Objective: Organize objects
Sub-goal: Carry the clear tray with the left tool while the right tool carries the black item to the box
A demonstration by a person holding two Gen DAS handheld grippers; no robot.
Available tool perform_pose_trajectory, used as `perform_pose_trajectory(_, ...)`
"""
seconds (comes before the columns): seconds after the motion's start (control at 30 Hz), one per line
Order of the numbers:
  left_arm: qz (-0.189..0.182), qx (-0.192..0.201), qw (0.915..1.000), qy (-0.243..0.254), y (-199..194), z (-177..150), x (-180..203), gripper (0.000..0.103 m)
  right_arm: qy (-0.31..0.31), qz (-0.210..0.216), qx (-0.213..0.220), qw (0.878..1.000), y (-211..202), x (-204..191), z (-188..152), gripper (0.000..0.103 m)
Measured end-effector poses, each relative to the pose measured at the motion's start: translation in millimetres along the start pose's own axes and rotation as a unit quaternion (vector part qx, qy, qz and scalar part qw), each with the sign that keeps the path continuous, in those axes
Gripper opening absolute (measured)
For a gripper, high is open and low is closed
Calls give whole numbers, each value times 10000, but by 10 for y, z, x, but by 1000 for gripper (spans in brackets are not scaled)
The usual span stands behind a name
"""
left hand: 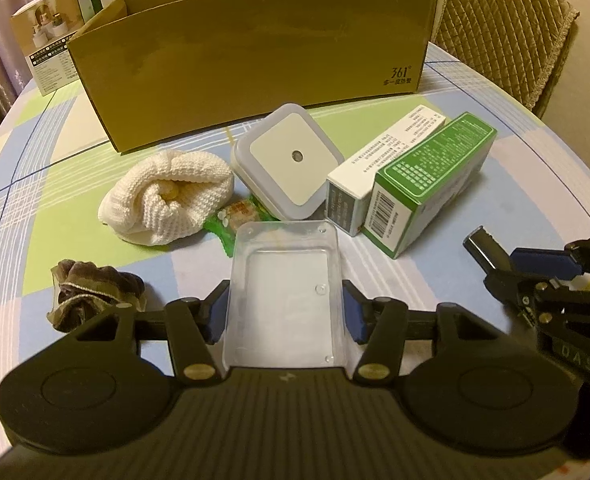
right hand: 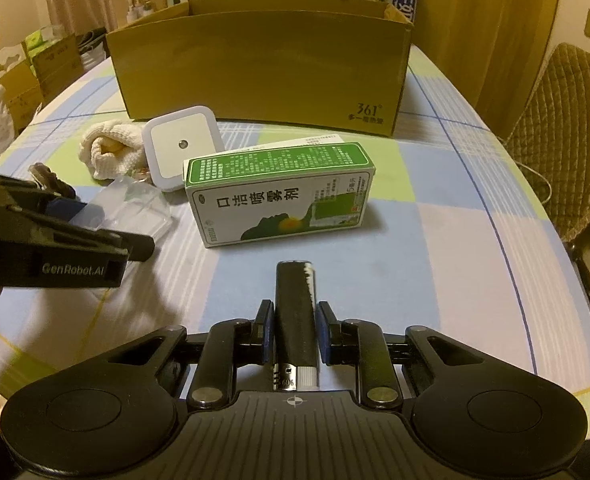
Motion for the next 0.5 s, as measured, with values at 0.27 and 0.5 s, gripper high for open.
perform_pose_trajectory(0.27,-49,75,9997,-217,-163,-44,37,51,138,21,86,9999,-158,51,42,19)
perform_pose_trajectory(0.5,-34,171,9991,-375,-370,-27,79,51,210,41,234,9995,-333,60,130,19)
Point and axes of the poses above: each gripper's, at about its wrist camera, not at the fingertips, and y roughly the way its jaws point, x to its right, z to its top, the point moved 7 cm from there along y, roughly the way its jaws point, and after that the axes turned 11 degrees about -z, right-handed, at the moved point
